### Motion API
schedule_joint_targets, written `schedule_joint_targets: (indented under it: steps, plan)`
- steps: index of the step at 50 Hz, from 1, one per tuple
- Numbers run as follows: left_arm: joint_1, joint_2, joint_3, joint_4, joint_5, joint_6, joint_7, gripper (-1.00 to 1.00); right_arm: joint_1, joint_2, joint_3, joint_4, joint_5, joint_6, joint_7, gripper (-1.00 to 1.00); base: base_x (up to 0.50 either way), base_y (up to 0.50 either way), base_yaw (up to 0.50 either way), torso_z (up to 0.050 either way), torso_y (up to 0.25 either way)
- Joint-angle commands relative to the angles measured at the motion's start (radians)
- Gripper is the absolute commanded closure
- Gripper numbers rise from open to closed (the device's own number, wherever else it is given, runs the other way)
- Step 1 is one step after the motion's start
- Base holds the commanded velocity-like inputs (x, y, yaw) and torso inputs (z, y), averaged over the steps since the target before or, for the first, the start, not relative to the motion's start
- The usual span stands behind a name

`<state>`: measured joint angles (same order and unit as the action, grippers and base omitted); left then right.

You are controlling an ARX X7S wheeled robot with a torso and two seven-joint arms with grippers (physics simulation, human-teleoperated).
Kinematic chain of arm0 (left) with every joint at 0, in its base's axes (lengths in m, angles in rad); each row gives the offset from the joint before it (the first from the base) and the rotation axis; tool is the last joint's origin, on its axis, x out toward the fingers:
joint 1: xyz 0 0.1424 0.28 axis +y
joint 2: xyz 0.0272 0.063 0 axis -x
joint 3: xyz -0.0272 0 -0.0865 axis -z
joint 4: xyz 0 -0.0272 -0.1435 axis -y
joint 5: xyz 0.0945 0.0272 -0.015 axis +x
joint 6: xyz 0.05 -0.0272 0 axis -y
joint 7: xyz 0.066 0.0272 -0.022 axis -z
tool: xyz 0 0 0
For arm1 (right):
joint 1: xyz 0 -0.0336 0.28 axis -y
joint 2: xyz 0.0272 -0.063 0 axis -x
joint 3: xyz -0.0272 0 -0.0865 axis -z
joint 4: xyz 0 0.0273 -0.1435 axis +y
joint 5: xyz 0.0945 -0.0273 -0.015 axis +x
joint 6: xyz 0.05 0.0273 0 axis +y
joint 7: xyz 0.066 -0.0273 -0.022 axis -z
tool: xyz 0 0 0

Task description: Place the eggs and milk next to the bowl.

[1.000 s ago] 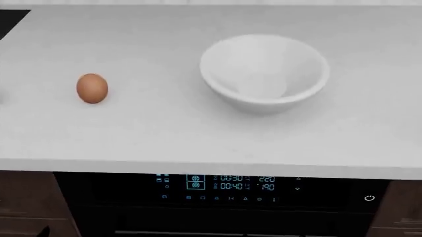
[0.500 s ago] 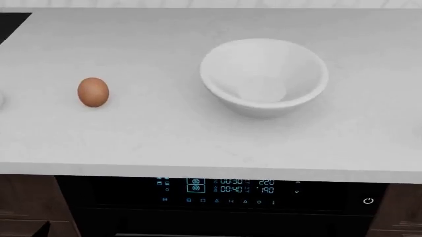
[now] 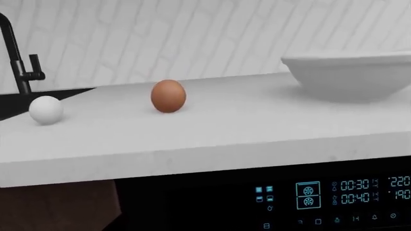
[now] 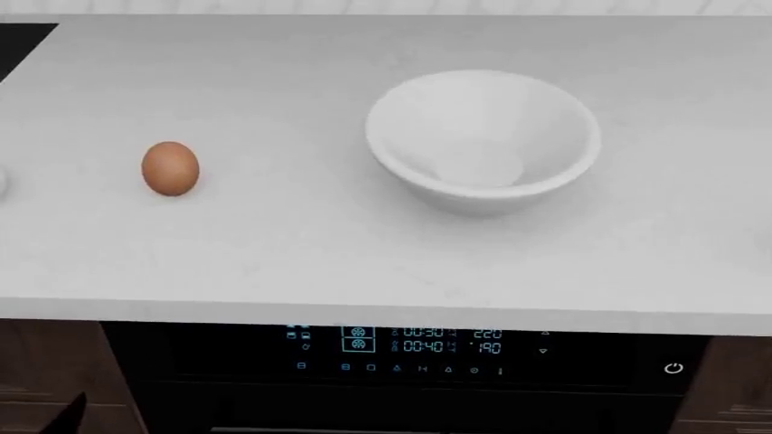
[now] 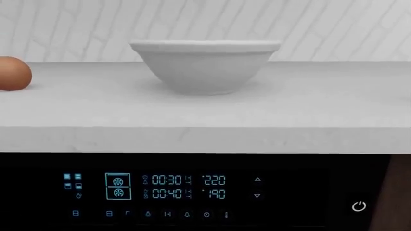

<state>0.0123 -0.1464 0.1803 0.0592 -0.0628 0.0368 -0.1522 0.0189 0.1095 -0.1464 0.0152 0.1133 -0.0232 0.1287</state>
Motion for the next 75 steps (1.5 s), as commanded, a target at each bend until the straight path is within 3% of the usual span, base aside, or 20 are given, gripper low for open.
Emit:
schedule_joint_targets:
  steps: [1,14,23,27,39,61,75]
  plan:
    - [0.012,0.083,-0.098,0.019,0.015,-0.022,0.115,-1.00,-0.009,-0.042,0.052,-0.012,-0.043,0.014,-0.047,-1.00,0.00,0.00,0.00,0.000,0.000]
    - [-0.032,0.029,-0.071,0.124,0.060,-0.125,0.092,-1.00,0.011,0.005,0.056,-0.146,-0.024,0.115,-0.024,-1.00,0.00,0.00,0.00,0.000,0.000]
    - [-0.084,0.009,-0.087,0.213,0.014,-0.246,0.103,-1.00,0.032,0.046,0.077,-0.258,-0.011,0.207,-0.013,-1.00,0.00,0.00,0.00,0.000,0.000]
    - [-0.112,-0.008,-0.086,0.232,0.022,-0.220,0.105,-1.00,0.049,0.062,0.092,-0.291,0.006,0.236,-0.014,-1.00,0.00,0.00,0.00,0.000,0.000]
    - [-0.248,-0.028,-0.118,0.319,-0.065,-0.402,0.121,-1.00,0.132,0.111,0.116,-0.406,0.037,0.386,-0.011,-1.00,0.00,0.00,0.00,0.000,0.000]
    - [-0.568,-0.084,-0.137,0.078,-0.085,-0.422,0.167,-1.00,0.390,0.221,0.164,-0.445,0.099,0.629,-0.035,-1.00,0.00,0.00,0.00,0.000,0.000]
    - [-0.614,-0.106,-0.126,0.045,-0.073,-0.401,0.171,-1.00,0.463,0.239,0.161,-0.428,0.116,0.676,-0.046,-1.00,0.00,-0.03,0.00,0.000,0.000]
